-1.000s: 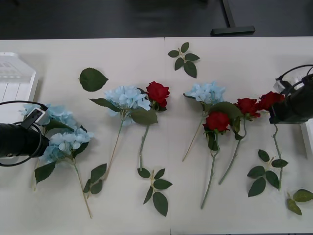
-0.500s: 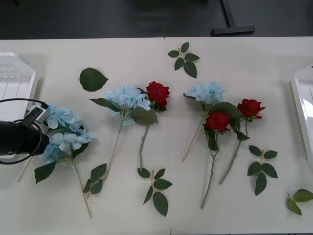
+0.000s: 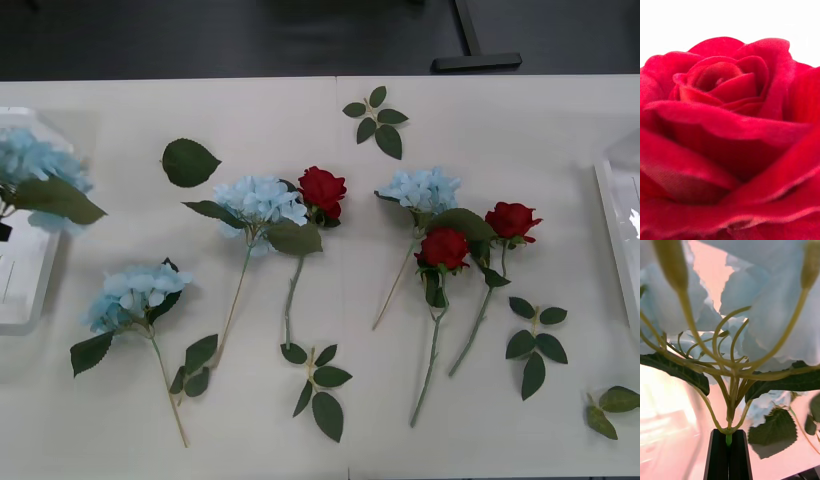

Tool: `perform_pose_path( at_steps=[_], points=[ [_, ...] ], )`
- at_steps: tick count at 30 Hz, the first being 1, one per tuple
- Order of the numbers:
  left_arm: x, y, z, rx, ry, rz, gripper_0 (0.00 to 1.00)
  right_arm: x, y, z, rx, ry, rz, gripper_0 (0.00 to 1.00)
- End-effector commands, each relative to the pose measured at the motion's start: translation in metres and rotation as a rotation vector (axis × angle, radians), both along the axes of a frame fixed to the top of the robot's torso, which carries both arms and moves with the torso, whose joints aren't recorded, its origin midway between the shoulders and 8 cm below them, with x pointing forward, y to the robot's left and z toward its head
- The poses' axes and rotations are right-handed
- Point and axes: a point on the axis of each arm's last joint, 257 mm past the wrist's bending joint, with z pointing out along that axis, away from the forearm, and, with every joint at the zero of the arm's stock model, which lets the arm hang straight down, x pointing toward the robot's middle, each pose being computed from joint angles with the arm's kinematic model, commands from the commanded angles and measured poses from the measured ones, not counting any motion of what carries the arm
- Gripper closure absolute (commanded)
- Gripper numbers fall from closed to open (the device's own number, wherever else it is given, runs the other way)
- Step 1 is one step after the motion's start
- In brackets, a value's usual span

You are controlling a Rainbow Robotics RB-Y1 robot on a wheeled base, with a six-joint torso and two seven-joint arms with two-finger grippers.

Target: Place the red flowers into the right box and the blue flowers into the left box. If a person shows an open palm, hand one flower to the person first, then continue sorting.

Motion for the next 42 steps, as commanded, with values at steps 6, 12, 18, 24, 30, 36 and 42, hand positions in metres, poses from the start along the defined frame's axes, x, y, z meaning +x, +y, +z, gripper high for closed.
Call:
perform_pose_path(
  at_steps=[6,12,18,24,30,36,42],
  points=[
    [0.028,0.124,0.054,0.231,-0.121,0.104,1.00,0.026,0.000,0.022,-0.019,-0.092,0.017,0.62],
    [0.051,0.164,0.052,0.449,-0.194,0.096,1.00,0.024,-0.008,0.031,-0.020,-0.093,0.023,0.25],
    [0.061,0.185,0.057,0.594,-0.234,0.091,1.00,0.021,0.015,0.043,0.114,-0.029,0.081,0.07],
    [0.069,0.191,0.055,0.663,-0.258,0.077,0.40,0.015,0.095,0.054,0.352,0.060,0.228,0.00],
    [0.070,0.188,0.054,0.658,-0.265,0.073,0.01,-0.007,0.181,0.041,0.529,0.128,0.379,0.00],
    [0.065,0.168,0.041,0.544,-0.233,0.063,0.00,-0.041,0.238,0.007,0.699,0.098,0.327,0.00],
    [0.038,0.116,0.028,0.323,-0.144,0.042,0.00,-0.063,0.259,-0.026,0.763,0.074,0.166,0.00]
  ],
)
